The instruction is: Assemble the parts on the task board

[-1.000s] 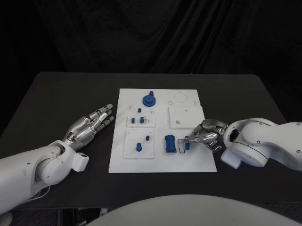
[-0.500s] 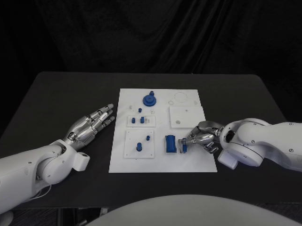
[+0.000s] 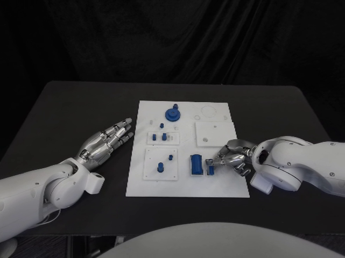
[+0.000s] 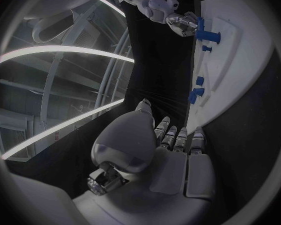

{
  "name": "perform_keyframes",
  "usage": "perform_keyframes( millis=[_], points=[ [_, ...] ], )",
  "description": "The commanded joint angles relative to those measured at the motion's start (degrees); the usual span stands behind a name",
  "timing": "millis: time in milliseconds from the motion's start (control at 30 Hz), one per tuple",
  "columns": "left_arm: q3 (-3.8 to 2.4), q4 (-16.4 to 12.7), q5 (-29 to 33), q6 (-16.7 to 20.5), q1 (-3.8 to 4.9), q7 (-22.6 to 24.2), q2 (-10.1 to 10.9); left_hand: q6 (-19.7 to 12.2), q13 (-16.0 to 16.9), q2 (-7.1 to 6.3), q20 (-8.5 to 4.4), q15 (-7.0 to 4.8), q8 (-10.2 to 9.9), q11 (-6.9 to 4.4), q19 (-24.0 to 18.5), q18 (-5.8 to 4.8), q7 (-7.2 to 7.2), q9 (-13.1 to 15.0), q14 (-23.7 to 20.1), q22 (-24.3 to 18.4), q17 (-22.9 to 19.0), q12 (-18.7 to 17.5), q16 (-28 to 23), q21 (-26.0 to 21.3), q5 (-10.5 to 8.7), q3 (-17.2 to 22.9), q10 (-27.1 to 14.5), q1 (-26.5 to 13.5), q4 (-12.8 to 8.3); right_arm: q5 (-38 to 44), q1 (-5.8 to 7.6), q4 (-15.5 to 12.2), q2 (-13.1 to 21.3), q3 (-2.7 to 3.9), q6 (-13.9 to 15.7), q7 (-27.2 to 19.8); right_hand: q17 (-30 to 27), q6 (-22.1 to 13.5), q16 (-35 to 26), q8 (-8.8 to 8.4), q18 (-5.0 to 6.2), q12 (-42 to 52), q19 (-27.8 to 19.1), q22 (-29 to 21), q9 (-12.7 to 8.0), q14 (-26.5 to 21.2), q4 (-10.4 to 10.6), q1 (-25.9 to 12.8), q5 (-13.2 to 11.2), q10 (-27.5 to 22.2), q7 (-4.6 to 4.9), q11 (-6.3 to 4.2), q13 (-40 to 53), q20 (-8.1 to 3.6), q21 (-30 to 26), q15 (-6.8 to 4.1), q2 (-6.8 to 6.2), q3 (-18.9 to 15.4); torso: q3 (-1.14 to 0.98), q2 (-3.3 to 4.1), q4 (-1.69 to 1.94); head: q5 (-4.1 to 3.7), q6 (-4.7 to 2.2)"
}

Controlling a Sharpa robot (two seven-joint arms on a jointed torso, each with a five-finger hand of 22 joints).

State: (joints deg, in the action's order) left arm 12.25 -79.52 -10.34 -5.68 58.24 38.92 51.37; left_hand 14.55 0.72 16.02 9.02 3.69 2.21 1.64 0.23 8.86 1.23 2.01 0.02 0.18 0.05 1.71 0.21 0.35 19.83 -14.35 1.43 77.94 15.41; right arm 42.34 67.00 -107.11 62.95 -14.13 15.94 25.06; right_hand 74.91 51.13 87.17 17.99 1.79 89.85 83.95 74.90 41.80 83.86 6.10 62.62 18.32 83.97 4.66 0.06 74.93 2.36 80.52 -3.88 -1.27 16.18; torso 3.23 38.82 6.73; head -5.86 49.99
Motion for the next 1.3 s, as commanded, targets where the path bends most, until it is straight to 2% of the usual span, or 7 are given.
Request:
perform_keyframes(
  millis=[33,500,800,933,1000,1067,1300],
  points=[
    [-0.04,-0.16,0.25,-0.73,-0.09,2.07,-0.03,0.17,-0.03,0.10,0.36,0.41,0.30,0.35,-0.06,0.49,0.10,0.06,-0.02,0.07,-0.05,0.26,-0.21,-0.19,0.19,0.09,0.15,0.59,-0.23,0.90,-0.35,-0.05,-0.25,-0.11,-1.78,0.98,6.11,-0.60,-0.36,0.21,0.77,0.15,1.91,11.66,-0.22,4.45,0.25,-0.64,-1.29,6.03,-0.01,0.33,15.07,0.37,-0.23,0.41,0.07,-0.72,0.01,0.02,0.04,-0.02,0.01],
    [-0.04,0.00,0.25,-0.94,-0.12,1.94,-0.12,0.17,-0.03,0.10,0.37,0.41,0.30,0.35,-0.06,0.49,0.11,0.06,-0.02,0.07,-0.05,0.26,-0.21,-0.18,0.19,0.09,0.15,0.59,-0.24,2.58,-0.45,0.37,-0.21,-0.11,-2.14,1.67,5.96,-0.77,-0.41,1.89,0.81,0.15,1.90,11.62,-0.82,4.43,4.60,-4.33,-10.06,6.03,-0.07,0.31,15.07,0.43,-0.44,0.43,0.59,-6.39,0.01,-0.01,0.03,0.26,0.01],
    [-0.04,0.01,0.25,-0.99,-0.18,1.92,-0.07,0.31,-0.04,0.13,0.45,0.56,0.34,0.15,-0.06,0.46,0.33,0.09,-0.02,0.07,-0.05,0.24,-0.21,-0.18,0.23,0.13,0.12,0.66,-0.29,4.87,-0.47,-0.40,0.50,-0.11,-0.06,-0.10,6.05,-0.46,-0.37,2.89,0.85,0.15,1.87,11.58,-0.62,4.45,5.56,-4.77,-11.22,6.03,-0.30,0.13,15.07,0.33,-0.58,0.30,0.92,-7.67,-0.01,-0.02,0.00,0.33,0.01],
    [-0.04,-0.05,0.25,-0.89,-0.21,1.99,0.02,0.34,-0.03,0.13,0.46,0.58,0.36,0.07,-0.06,0.45,0.45,0.09,-0.02,0.07,-0.05,0.26,-0.21,-0.18,0.22,0.13,0.13,0.67,-0.30,7.96,-0.46,-1.41,1.62,-0.10,1.73,-1.55,6.08,-0.70,-0.36,5.10,0.84,0.15,1.91,11.61,0.61,4.46,5.48,-3.86,-10.90,6.03,-0.66,-0.19,15.07,0.07,-0.53,0.02,1.02,-8.53,0.01,-0.01,0.02,0.47,0.01],
    [-0.04,-0.06,0.25,-0.82,-0.23,2.01,0.05,0.34,-0.03,0.13,0.46,0.58,0.36,0.07,-0.06,0.45,0.45,0.09,-0.02,0.07,-0.05,0.26,-0.21,-0.18,0.22,0.13,0.13,0.67,-0.30,9.25,-0.45,-2.03,2.41,-0.10,2.50,-2.20,6.24,-1.58,-0.29,9.13,0.81,0.15,1.98,11.64,3.37,4.49,5.22,-2.59,-10.33,6.03,-1.15,-0.62,15.07,-0.27,-0.44,-0.36,1.29,-9.55,0.00,-0.02,-0.02,0.48,0.01],
    [-0.04,-0.07,0.25,-0.67,-0.24,2.07,0.08,0.39,-0.02,0.12,0.47,0.57,0.37,0.07,-0.06,0.44,0.47,0.10,-0.02,0.07,-0.05,0.28,-0.21,-0.18,0.21,0.13,0.15,0.67,-0.30,10.24,-0.43,-2.76,3.48,-0.09,3.20,-3.18,6.32,-2.82,-0.26,11.51,0.80,0.15,1.99,11.65,5.08,4.51,5.46,-2.19,-10.30,6.03,-1.35,-0.83,15.07,-0.46,-0.45,-0.54,1.62,-10.32,-0.01,-0.05,-0.03,0.49,0.01],
    [-0.05,-0.81,0.25,0.29,-0.25,2.34,0.51,0.59,0.00,0.08,0.41,0.48,0.43,0.11,-0.07,0.45,0.48,0.13,-0.02,0.06,-0.05,0.36,-0.21,-0.19,0.19,0.09,0.21,0.65,-0.27,11.13,-0.31,-4.03,6.09,-0.09,6.70,-7.85,5.94,-3.71,-0.40,13.93,0.82,0.15,1.97,11.63,6.47,4.44,7.19,-2.85,-10.87,6.03,-1.60,-1.04,15.07,-0.61,-0.53,-0.70,2.41,-11.45,-0.03,-0.01,0.00,0.41,0.01]
  ],
)
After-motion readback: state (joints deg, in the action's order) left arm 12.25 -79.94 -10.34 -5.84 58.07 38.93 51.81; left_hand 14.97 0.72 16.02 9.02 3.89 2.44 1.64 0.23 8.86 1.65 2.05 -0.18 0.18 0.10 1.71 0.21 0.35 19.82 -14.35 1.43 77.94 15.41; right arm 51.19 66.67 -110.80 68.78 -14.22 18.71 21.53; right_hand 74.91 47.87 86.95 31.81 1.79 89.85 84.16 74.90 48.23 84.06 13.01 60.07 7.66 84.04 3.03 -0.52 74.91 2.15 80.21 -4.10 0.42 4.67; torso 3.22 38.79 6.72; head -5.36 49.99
